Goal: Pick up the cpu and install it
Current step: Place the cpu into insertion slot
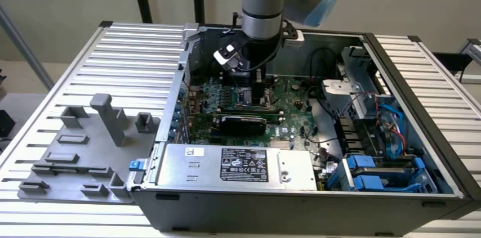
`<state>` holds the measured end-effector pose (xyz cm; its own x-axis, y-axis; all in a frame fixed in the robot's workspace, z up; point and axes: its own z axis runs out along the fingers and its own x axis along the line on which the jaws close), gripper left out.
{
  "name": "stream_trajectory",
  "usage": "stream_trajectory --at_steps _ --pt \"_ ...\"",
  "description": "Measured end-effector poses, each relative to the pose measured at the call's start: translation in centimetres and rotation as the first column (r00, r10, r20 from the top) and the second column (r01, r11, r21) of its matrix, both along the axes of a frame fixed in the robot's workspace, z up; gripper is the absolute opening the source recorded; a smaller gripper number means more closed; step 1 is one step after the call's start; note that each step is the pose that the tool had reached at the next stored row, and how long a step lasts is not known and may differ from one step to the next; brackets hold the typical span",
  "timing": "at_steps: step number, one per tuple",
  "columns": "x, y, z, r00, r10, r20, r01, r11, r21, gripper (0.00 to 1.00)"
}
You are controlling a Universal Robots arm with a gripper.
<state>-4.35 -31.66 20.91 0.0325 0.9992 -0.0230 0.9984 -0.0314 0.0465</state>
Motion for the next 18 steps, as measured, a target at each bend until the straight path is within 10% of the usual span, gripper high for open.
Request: stream_trajectory --at_steps 18 --pt "0.0 -0.21 4.33 1.0 0.0 -0.0001 0.0 1.0 0.0059 0.12"
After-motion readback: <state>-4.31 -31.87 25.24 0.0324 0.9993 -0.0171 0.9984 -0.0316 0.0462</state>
